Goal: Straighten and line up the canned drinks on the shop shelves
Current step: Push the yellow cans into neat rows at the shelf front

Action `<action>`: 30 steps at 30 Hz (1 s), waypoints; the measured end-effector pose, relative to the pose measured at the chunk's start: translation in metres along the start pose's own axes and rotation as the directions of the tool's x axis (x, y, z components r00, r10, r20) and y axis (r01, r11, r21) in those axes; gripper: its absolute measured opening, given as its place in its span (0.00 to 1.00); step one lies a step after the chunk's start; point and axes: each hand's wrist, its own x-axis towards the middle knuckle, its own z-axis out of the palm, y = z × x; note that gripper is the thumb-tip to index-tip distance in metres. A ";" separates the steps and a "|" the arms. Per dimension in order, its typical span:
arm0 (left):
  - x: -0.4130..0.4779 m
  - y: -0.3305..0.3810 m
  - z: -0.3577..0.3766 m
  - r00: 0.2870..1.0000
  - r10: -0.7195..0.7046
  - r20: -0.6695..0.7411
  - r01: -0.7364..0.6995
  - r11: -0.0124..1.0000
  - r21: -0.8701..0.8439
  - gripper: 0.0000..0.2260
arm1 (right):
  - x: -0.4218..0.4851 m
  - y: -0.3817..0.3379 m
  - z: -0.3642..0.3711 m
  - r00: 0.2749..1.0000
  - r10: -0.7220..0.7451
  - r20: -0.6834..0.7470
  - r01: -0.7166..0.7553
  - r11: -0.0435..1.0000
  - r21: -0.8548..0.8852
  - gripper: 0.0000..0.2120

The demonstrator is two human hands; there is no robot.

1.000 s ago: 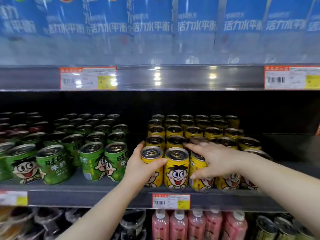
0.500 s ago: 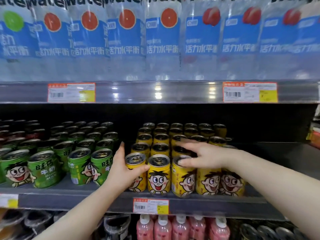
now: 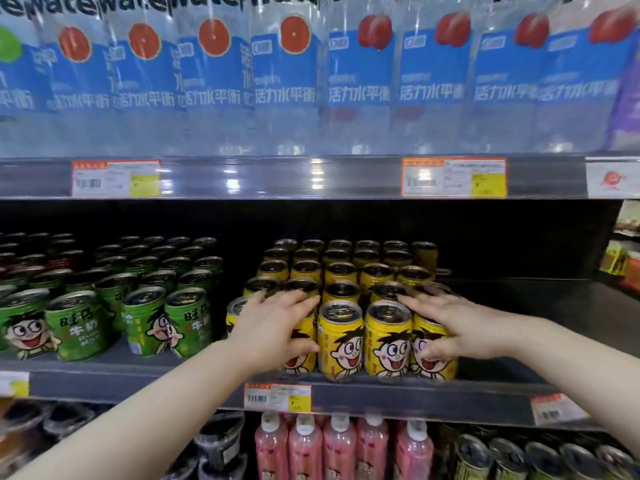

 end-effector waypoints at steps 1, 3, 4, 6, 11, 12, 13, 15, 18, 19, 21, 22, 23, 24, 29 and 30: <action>0.001 -0.002 0.000 1.000 0.012 0.005 -0.012 1.000 -0.004 0.34 | 0.000 0.000 -0.001 1.000 -0.004 0.004 0.004 1.000 0.000 0.41; 0.002 -0.004 -0.001 0.999 0.033 0.021 -0.033 0.999 -0.012 0.34 | -0.002 -0.001 -0.003 1.000 0.002 0.010 -0.002 1.000 -0.001 0.42; 0.003 -0.004 -0.001 0.999 0.037 0.026 -0.037 0.999 -0.014 0.34 | -0.002 -0.001 -0.004 1.000 0.007 0.005 -0.007 1.000 -0.003 0.43; 0.003 -0.002 -0.003 0.999 0.032 0.041 -0.031 0.999 -0.019 0.35 | -0.003 -0.004 -0.005 1.000 0.016 -0.003 -0.016 1.000 -0.001 0.44; -0.004 -0.003 -0.008 0.999 -0.029 0.014 0.030 0.997 -0.064 0.43 | 0.000 -0.013 -0.018 1.000 0.010 -0.016 -0.008 0.997 0.074 0.49; -0.006 -0.005 -0.009 0.997 -0.068 -0.022 0.066 0.994 -0.086 0.44 | 0.001 -0.014 -0.019 0.999 0.010 -0.039 -0.006 0.996 0.090 0.48; -0.009 -0.009 -0.009 0.993 -0.111 -0.050 0.105 0.989 -0.109 0.44 | 0.002 -0.016 -0.020 0.998 0.006 -0.060 -0.001 0.996 0.091 0.48; -0.015 -0.017 -0.008 0.982 -0.175 -0.074 0.162 0.975 -0.150 0.44 | 0.003 -0.022 -0.016 0.997 -0.014 -0.081 0.018 0.998 0.053 0.48; -0.023 -0.028 0.002 0.976 -0.215 -0.031 0.204 0.956 -0.209 0.46 | 0.002 -0.031 -0.003 0.994 -0.068 -0.086 0.067 0.998 -0.018 0.51; -0.024 -0.029 0.006 0.976 -0.218 -0.021 0.207 0.948 -0.241 0.46 | 0.001 -0.030 -0.001 0.993 -0.068 -0.097 0.066 0.998 -0.019 0.52; -0.023 -0.029 0.012 0.975 -0.217 -0.050 0.193 0.936 -0.295 0.42 | -0.005 -0.025 -0.002 0.994 -0.035 -0.102 0.037 0.999 0.023 0.53; -0.022 -0.028 0.014 0.973 -0.216 -0.075 0.184 0.934 -0.307 0.40 | -0.008 -0.022 -0.003 0.996 -0.026 -0.087 0.029 0.999 0.030 0.53; -0.020 -0.028 0.015 0.972 -0.215 -0.089 0.178 0.934 -0.310 0.39 | -0.011 -0.019 -0.005 0.997 -0.024 -0.069 0.025 0.999 0.024 0.53; -0.019 -0.029 0.015 0.972 -0.211 -0.099 0.173 0.938 -0.302 0.38 | -0.013 -0.017 -0.006 0.998 -0.023 -0.051 0.024 1.000 0.015 0.54; -0.018 -0.032 0.019 0.975 -0.192 -0.115 0.155 0.949 -0.273 0.38 | -0.007 -0.016 -0.007 0.998 -0.039 -0.040 0.038 0.999 -0.035 0.53; -0.018 -0.032 0.019 0.977 -0.185 -0.103 0.149 0.948 -0.281 0.40 | -0.005 -0.018 -0.006 0.997 -0.043 -0.062 0.042 0.999 -0.027 0.51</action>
